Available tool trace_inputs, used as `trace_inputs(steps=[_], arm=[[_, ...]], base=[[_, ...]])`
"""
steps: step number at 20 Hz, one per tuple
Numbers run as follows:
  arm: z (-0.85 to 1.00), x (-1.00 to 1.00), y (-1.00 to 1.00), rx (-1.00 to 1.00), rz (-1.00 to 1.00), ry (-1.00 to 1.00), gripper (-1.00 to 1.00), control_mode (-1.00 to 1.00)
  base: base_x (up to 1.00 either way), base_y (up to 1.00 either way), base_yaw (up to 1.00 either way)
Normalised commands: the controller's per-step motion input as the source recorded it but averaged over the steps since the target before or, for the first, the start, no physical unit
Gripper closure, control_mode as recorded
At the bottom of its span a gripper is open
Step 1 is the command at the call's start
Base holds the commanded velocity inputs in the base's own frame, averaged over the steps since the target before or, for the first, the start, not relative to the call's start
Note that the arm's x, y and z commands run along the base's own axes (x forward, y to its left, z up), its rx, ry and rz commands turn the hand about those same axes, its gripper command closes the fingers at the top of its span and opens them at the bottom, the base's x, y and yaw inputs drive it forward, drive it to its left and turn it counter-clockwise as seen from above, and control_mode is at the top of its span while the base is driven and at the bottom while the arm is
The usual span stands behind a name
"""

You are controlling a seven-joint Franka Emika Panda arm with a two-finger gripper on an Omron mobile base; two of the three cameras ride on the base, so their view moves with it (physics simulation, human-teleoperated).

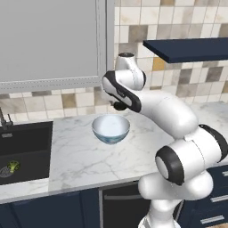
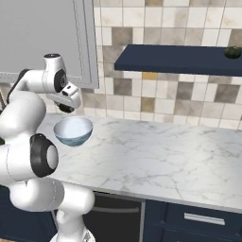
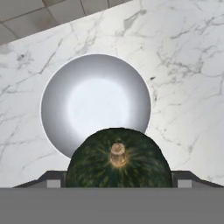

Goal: Pick the squashs from the cabinet and place them in one bowl. Pick the broccoli from the sink and place it in the other bowl.

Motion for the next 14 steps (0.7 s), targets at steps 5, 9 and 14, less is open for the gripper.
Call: trace_inputs(steps=[5,9,14], arm=[[-0.41,0.17,-0.02,-0.05,0.00,0.03,1.00,-1.00],[-0.73,0.17,-0.01,0.00,0.00,0.02,1.00,-1.00],[-0.68,0.21,0.00,0.00,0.00,0.01,1.00,-1.00]], base=[[0.00,0.00,0.00],[0.00,0.00,0.00],[0.00,0.00,0.00]])
